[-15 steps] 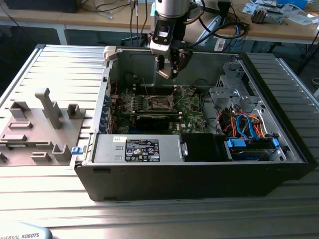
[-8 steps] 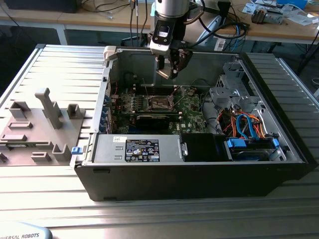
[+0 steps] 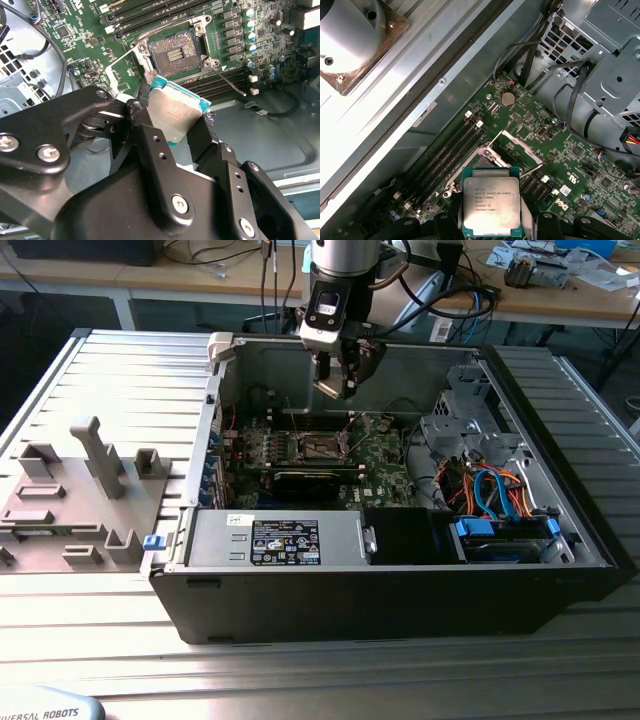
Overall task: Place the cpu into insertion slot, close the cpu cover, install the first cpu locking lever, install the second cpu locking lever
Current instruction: 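Place the cpu into insertion slot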
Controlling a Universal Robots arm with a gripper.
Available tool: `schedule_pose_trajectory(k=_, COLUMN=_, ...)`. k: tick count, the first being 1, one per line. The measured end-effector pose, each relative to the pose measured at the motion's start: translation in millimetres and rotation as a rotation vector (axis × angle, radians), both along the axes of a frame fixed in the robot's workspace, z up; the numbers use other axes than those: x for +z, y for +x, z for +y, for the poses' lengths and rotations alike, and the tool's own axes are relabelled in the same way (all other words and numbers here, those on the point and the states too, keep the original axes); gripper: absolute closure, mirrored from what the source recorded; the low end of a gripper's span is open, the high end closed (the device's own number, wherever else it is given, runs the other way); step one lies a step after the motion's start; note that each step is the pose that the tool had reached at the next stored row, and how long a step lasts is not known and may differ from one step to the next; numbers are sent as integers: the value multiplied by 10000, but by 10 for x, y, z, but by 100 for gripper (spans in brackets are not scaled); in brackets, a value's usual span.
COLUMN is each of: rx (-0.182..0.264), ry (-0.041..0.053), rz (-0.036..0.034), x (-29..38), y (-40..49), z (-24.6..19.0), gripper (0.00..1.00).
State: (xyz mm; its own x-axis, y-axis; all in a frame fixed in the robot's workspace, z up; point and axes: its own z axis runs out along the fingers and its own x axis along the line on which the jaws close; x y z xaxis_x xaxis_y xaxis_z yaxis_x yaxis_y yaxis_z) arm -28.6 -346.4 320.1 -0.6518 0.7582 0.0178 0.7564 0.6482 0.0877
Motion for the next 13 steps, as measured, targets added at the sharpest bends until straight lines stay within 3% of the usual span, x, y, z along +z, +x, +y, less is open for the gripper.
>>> schedule_pose_trajectory(k=13, rx=-96, ry=-1, rz=0, x=-1, y=0, z=0, gripper=46)
